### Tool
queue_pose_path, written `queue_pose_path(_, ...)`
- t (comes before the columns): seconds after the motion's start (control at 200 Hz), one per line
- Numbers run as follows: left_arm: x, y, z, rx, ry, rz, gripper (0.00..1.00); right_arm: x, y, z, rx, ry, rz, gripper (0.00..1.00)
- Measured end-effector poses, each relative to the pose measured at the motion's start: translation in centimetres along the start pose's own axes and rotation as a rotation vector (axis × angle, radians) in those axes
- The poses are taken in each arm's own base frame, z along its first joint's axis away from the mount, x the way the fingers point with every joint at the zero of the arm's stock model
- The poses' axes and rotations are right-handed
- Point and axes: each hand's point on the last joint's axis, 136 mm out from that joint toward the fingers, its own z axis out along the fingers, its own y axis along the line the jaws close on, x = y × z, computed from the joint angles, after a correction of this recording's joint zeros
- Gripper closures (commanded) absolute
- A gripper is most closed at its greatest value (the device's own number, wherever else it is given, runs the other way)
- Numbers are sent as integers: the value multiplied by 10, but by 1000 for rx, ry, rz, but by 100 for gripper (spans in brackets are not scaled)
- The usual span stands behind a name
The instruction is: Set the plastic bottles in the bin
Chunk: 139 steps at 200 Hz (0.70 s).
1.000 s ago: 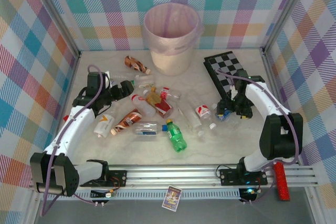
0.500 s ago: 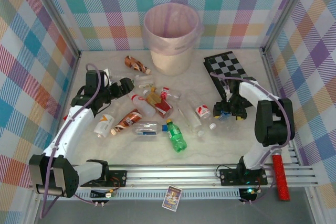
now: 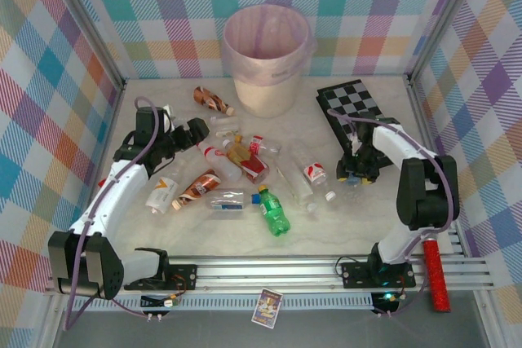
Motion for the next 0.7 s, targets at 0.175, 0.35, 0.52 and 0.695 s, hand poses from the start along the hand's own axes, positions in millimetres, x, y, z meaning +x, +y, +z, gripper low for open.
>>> queue_pose_path(0.175, -6, 0, -1, -16, -17, -22, 0, -9, 17, -36, -79, -93, -16, 43)
queue_pose_path(0.35, -9, 3, -3, -48, -17, -47, 1, -40, 49, -104, -222, -269, -55, 47)
queue_pose_path(0.52, 2, 16, -4, -106, 20, -64, 3, -68, 84, -180, -382, -446, -87, 51)
queue_pose_path(0.695, 12, 25, -15, -156, 45, -69, 6, -104, 125, -268, -543, -654, -151, 52)
